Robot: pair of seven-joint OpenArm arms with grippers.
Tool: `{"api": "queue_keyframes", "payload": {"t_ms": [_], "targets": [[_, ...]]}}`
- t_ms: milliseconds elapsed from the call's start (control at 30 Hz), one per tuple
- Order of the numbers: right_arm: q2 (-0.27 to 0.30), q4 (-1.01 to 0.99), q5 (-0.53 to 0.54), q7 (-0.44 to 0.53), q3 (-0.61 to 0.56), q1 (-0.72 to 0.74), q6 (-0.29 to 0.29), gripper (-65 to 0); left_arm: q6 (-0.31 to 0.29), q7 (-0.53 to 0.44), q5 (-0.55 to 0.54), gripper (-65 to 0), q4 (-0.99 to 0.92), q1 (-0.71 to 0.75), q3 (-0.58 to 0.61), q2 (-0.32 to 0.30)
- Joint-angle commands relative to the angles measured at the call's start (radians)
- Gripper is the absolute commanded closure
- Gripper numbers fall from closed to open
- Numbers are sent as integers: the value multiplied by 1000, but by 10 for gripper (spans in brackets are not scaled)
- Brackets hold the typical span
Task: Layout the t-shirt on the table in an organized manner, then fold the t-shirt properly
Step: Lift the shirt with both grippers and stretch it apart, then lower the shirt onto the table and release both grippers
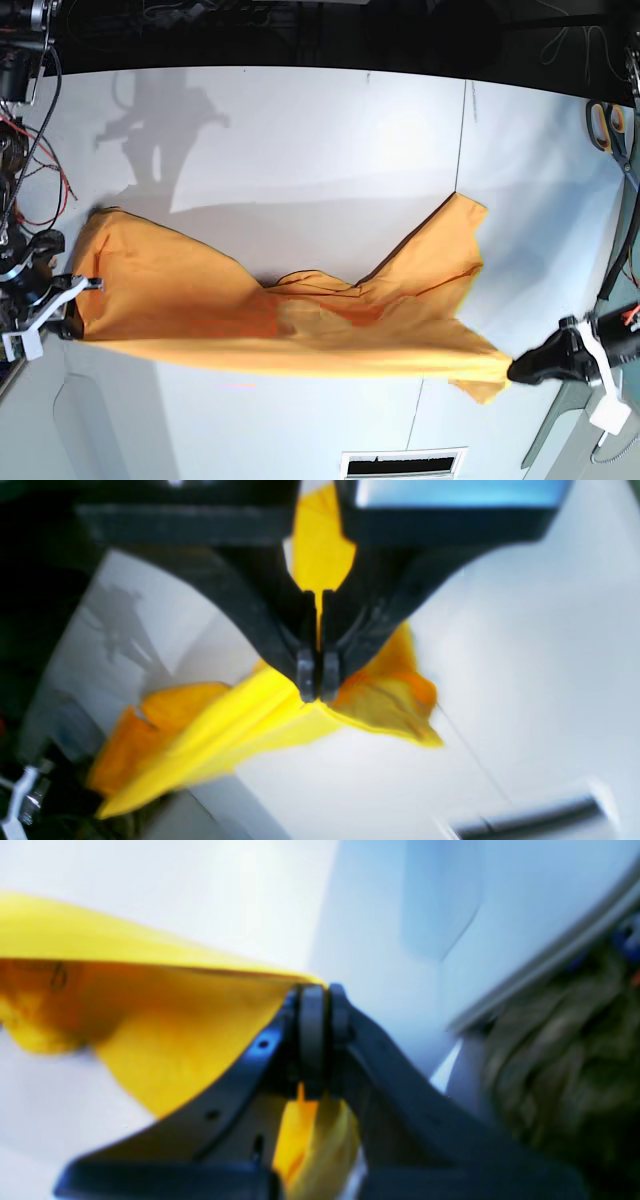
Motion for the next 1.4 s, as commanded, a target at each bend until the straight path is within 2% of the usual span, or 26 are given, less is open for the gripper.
{"api": "queue_keyframes", "payload": {"t_ms": [0, 133, 333, 433, 500, 633, 700, 867, 1000, 1033, 1100, 1133, 1167, 1367], "targets": [[19, 29, 3, 15, 11, -26, -6, 0, -4, 16, -41, 0, 13, 16, -11, -23], [19, 100, 6, 37, 11, -167, 5, 0, -4, 61, -136, 0, 36, 136, -11, -23], [-1, 227, 1, 30, 28, -311, 5, 0, -4, 85, -148, 0, 119, 208, -27, -23], [-33, 266, 2, 30, 54, -372, 5, 0, -4, 168, -223, 0, 165, 238, -31, -52], [-57, 278, 3, 29, 72, -406, 6, 0, -4, 217, -223, 0, 206, 267, -31, -87], [-93, 280, 7, 30, 82, -477, 10, 0, -4, 225, -223, 0, 330, 362, -31, -151], [-111, 279, 7, 31, 82, -512, 16, 0, -4, 225, -223, 0, 378, 423, -31, -162], [-159, 254, 7, 34, 82, -584, 16, 0, -4, 224, -223, 0, 401, 569, -31, -160], [-165, 166, 25, 46, 82, -601, 15, 0, -4, 208, -223, 0, 401, 643, -31, -132], [-165, 148, 26, 58, 82, -599, 15, -64, -4, 204, -223, 0, 401, 655, -31, -127], [-164, 137, 45, 70, 82, -599, 9, -285, -4, 200, -223, 0, 401, 669, -31, -120], [-159, 143, 58, 82, 83, -598, 6, -359, -4, 200, -223, 0, 401, 671, -31, -116], [-154, 154, 70, 96, 84, -595, 4, -396, -4, 197, -223, 0, 401, 673, -31, -116], [-155, 223, 77, 106, 149, -470, 0, -401, -4, 185, -212, 0, 401, 673, -31, -117]]}}
